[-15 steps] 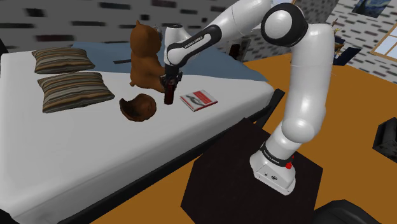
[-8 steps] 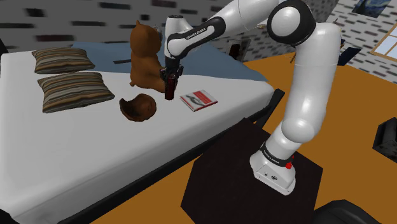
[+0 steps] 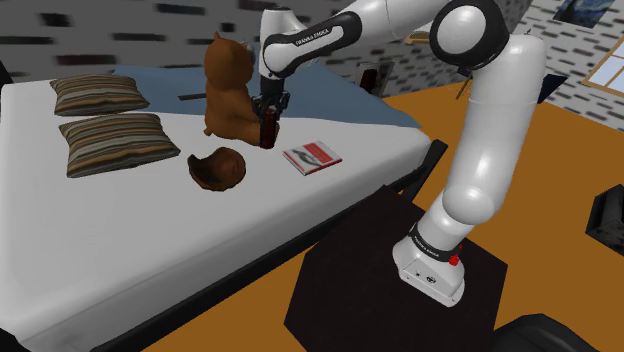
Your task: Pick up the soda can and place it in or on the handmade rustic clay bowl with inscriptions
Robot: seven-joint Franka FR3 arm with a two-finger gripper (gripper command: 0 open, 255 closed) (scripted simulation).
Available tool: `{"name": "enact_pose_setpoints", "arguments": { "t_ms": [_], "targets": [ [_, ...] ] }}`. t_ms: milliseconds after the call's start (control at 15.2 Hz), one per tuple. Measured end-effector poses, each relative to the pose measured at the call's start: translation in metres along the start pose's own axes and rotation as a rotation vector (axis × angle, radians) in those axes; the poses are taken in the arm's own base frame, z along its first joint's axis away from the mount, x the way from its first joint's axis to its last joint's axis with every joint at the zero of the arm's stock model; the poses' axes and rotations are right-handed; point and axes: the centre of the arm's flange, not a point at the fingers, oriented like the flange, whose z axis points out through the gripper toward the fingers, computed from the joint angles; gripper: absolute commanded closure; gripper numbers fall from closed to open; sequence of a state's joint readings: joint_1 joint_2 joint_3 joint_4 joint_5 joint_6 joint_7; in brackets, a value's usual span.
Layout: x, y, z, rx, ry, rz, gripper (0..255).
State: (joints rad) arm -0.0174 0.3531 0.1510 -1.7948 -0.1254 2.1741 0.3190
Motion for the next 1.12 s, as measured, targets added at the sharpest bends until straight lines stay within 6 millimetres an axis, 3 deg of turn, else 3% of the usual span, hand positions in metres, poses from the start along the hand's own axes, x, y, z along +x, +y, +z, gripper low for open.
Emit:
{"name": "enact_pose_setpoints", "arguments": {
  "t_ms": [198,330,792,1122],
  "targets": [
    [0.001,0.002,-0.014,0.000,0.000,0.000,255],
    [0.006,-0.012,-0.021,0.000,0.000,0.000,255],
    [0.037,-0.093,-0.042,0.000,0.000,-0.001,255],
    [0.058,-0.161,-0.058,0.001,0.001,-0.002,255]
  ]
}}
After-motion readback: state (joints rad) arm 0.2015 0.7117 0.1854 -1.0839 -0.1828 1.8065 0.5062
